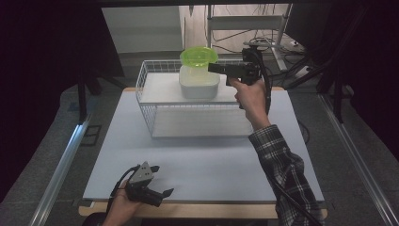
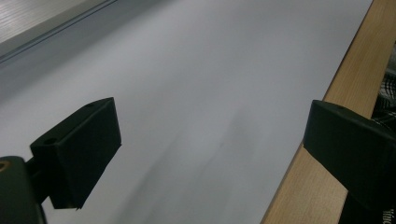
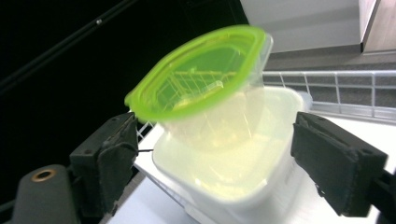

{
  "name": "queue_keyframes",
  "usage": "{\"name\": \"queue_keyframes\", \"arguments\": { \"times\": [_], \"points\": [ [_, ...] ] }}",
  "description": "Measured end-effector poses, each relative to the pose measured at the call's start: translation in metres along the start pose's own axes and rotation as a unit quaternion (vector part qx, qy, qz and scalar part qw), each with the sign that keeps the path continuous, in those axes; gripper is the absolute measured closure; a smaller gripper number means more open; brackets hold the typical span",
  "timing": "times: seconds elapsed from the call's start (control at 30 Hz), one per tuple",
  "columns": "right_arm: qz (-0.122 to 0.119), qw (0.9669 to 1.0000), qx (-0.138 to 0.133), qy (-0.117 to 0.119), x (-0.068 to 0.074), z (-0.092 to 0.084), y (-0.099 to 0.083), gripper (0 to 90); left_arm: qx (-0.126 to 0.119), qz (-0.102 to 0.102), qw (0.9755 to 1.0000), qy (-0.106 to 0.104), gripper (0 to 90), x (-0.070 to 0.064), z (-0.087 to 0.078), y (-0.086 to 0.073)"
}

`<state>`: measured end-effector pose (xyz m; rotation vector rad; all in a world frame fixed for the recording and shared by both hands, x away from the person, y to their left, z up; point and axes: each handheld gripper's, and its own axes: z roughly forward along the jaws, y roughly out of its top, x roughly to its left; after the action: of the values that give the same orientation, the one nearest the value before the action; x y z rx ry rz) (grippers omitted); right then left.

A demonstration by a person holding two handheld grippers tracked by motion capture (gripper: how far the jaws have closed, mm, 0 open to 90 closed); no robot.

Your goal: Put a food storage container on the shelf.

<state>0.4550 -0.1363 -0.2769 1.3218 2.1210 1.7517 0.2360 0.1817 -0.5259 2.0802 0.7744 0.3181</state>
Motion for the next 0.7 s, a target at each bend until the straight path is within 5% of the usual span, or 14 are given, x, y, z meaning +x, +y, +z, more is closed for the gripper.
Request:
{"name": "queue_keyframes", "arguments": {
  "times": [0.37,0.7],
  "points": [
    [-0.064,0.9978,0.014,0.0,-0.003,-0.022,-0.044,9.8,0.0,0.001,1.0,0.001,3.8,-0.001,0.001,0.0],
    [-0.103,0.9939,0.037,-0.001,-0.006,-0.031,-0.103,7.5,0.003,0.003,1.0,0.001,3.9,-0.001,0.001,0.0]
  ]
}}
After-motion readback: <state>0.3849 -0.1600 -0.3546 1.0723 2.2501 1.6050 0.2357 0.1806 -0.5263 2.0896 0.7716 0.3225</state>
